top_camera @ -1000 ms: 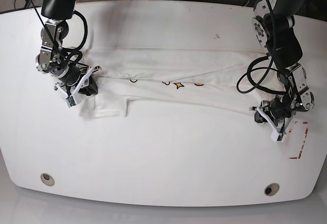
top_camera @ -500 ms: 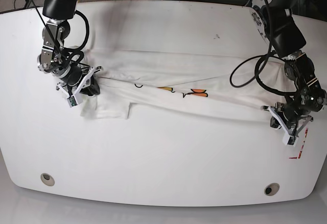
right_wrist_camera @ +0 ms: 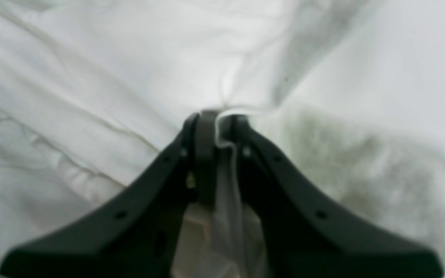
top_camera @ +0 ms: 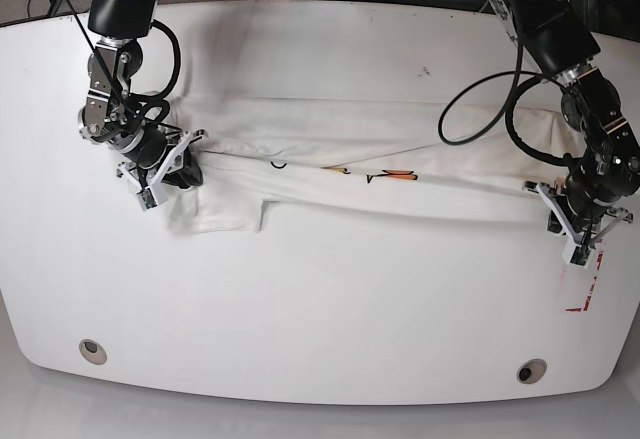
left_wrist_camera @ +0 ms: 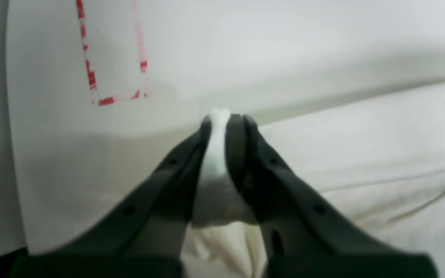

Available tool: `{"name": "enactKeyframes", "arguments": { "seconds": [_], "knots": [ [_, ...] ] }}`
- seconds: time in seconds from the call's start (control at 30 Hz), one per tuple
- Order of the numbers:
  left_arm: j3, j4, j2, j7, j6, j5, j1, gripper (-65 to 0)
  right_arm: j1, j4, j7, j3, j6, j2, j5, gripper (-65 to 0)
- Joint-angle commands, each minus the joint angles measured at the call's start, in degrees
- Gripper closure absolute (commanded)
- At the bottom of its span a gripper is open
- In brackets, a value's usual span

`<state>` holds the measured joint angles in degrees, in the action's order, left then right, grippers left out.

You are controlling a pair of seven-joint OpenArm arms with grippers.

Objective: Fold the T-shirt properly
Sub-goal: 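Pull the grasped end with the left gripper away from the right gripper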

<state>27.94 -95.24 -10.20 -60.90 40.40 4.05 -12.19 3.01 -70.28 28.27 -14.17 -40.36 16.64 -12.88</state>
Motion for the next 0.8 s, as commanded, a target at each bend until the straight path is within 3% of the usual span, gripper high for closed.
{"name": "enactKeyframes", "arguments": {
  "seconds": [0.0,0.4,0.53,0.7,0.77],
  "knots": [
    [0.2,-3.7,-1.2,0.6,-0.4,-0.7,0.7,-1.1,-0.5,0.7,5.4,0.2,0.4,0.4,3.7,-7.6],
    [0.2,-9.4,-1.2,0.6,-0.4,-0.7,9.5,-2.4,-0.6,0.7,5.4,0.2,0.4,0.3,3.7,-7.6],
    [0.2,-9.4,-1.2,0.6,-0.4,-0.8,11.4,-15.1,-0.7,0.7,5.4,0.2,0.4,0.3,3.7,-7.6],
    [2.4,-9.3,-1.0,0.6,-0.4,-0.8,13.5,-36.8,-0.8,0.7,5.4,0.2,0.4,0.3,3.7,-7.6],
    [3.3,-9.1,-1.0,0.6,-0.4,-0.8,13.7,-39.9,-0.8,0.7,5.4,0.2,0.4,0.3,3.7,-7.6]
  ]
}}
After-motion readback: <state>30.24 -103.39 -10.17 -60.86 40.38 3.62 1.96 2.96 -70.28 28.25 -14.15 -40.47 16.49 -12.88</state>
